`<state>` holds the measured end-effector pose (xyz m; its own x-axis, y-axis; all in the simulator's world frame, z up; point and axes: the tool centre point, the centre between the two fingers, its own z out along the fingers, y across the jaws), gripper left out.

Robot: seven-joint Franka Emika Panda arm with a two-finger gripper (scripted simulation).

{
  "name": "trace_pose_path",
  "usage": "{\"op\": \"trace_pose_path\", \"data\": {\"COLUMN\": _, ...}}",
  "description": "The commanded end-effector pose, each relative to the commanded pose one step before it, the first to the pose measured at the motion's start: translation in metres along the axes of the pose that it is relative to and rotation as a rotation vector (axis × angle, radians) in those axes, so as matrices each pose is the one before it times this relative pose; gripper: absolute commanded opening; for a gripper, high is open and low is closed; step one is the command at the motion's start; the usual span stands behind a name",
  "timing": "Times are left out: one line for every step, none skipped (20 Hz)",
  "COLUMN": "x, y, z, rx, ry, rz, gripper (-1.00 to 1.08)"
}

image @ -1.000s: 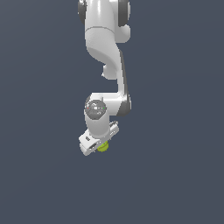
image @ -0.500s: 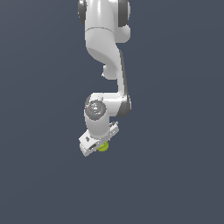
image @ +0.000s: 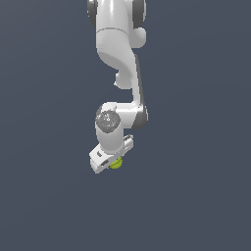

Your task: Pick up the object and move it to a goal position.

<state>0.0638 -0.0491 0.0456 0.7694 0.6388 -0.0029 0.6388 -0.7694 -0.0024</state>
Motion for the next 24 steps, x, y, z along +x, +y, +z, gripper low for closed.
{"op": "trace_pose_path", "data": {"x": 0.00093, "y": -0.00429, "z": -0.00722, "rx": -0.0018, "ry": 0.00199, "rz": -0.00051, "gripper": -1.0}}
{"op": "trace_pose_path", "data": {"x": 0.00003, "y": -0.00257, "z": -0.0032, "rx": 0.0, "ry": 0.0, "rz": 0.0, "gripper": -1.0}}
{"op": "trace_pose_path", "data": {"x": 0.00003, "y": -0.00289, "z": -0.0036, "rx": 0.0, "ry": 0.0, "rz": 0.0, "gripper": -1.0}}
{"op": "trace_pose_path", "data": {"x": 0.00004, "y": -0.00321, "z": -0.00401, "rx": 0.0, "ry": 0.0, "rz": 0.0, "gripper": -1.0}}
{"op": "trace_pose_path", "data": {"x": 0.00004, "y": -0.00354, "z": -0.00442, "rx": 0.0, "ry": 0.0, "rz": 0.0, "gripper": -1.0}}
{"op": "trace_pose_path", "data": {"x": 0.00018, "y": -0.00404, "z": -0.00496, "rx": -0.00057, "ry": -0.0003, "rz": -0.00025, "gripper": -1.0}}
{"op": "trace_pose_path", "data": {"x": 0.00005, "y": -0.00422, "z": -0.00528, "rx": 0.0, "ry": 0.0, "rz": 0.0, "gripper": -1.0}}
{"op": "trace_pose_path", "data": {"x": 0.00006, "y": -0.00457, "z": -0.00572, "rx": 0.0, "ry": 0.0, "rz": 0.0, "gripper": -1.0}}
{"op": "trace_pose_path", "data": {"x": 0.00006, "y": -0.00493, "z": -0.00618, "rx": 0.0, "ry": 0.0, "rz": 0.0, "gripper": -1.0}}
{"op": "trace_pose_path", "data": {"x": 0.00007, "y": -0.00529, "z": -0.00664, "rx": 0.0, "ry": 0.0, "rz": 0.0, "gripper": -1.0}}
{"op": "trace_pose_path", "data": {"x": 0.0002, "y": -0.00581, "z": -0.00714, "rx": -0.00051, "ry": -0.00042, "rz": -0.00018, "gripper": -1.0}}
{"op": "trace_pose_path", "data": {"x": 0.00009, "y": -0.00605, "z": -0.00761, "rx": 0.0, "ry": 0.0, "rz": 0.0, "gripper": -1.0}}
{"op": "trace_pose_path", "data": {"x": 0.00009, "y": -0.00644, "z": -0.00811, "rx": 0.0, "ry": 0.0, "rz": 0.0, "gripper": -1.0}}
{"op": "trace_pose_path", "data": {"x": 0.0001, "y": -0.00661, "z": -0.00835, "rx": 0.0, "ry": 0.0, "rz": 0.0, "gripper": -1.0}}
{"op": "trace_pose_path", "data": {"x": 0.00023, "y": -0.00685, "z": -0.00848, "rx": -0.00054, "ry": -0.00039, "rz": -0.00019, "gripper": -1.0}}
{"op": "trace_pose_path", "data": {"x": 0.00011, "y": -0.00676, "z": -0.00857, "rx": 0.0, "ry": 0.0, "rz": 0.0, "gripper": -1.0}}
{"op": "trace_pose_path", "data": {"x": 0.00011, "y": -0.00684, "z": -0.00868, "rx": 0.0, "ry": 0.0, "rz": 0.0, "gripper": -1.0}}
{"op": "trace_pose_path", "data": {"x": 0.00012, "y": -0.00692, "z": -0.0088, "rx": 0.0, "ry": 0.0, "rz": 0.0, "gripper": -1.0}}
{"op": "trace_pose_path", "data": {"x": 0.00026, "y": -0.00719, "z": -0.00895, "rx": -0.00054, "ry": -0.00039, "rz": -0.00018, "gripper": -1.0}}
{"op": "trace_pose_path", "data": {"x": 0.00013, "y": -0.00711, "z": -0.00907, "rx": 0.0, "ry": 0.0, "rz": 0.0, "gripper": -1.0}}
{"op": "trace_pose_path", "data": {"x": 0.00014, "y": -0.00721, "z": -0.00922, "rx": 0.0, "ry": 0.0, "rz": 0.0, "gripper": -1.0}}
{"op": "trace_pose_path", "data": {"x": 0.00029, "y": -0.00752, "z": -0.0094, "rx": -0.00055, "ry": -0.00038, "rz": -0.00018, "gripper": -1.0}}
{"op": "trace_pose_path", "data": {"x": 0.00016, "y": -0.00745, "z": -0.00957, "rx": 0.0, "ry": 0.0, "rz": 0.0, "gripper": -1.0}}
{"op": "trace_pose_path", "data": {"x": 0.00018, "y": -0.00759, "z": -0.00977, "rx": 0.0, "ry": 0.0, "rz": 0.0, "gripper": -1.0}}
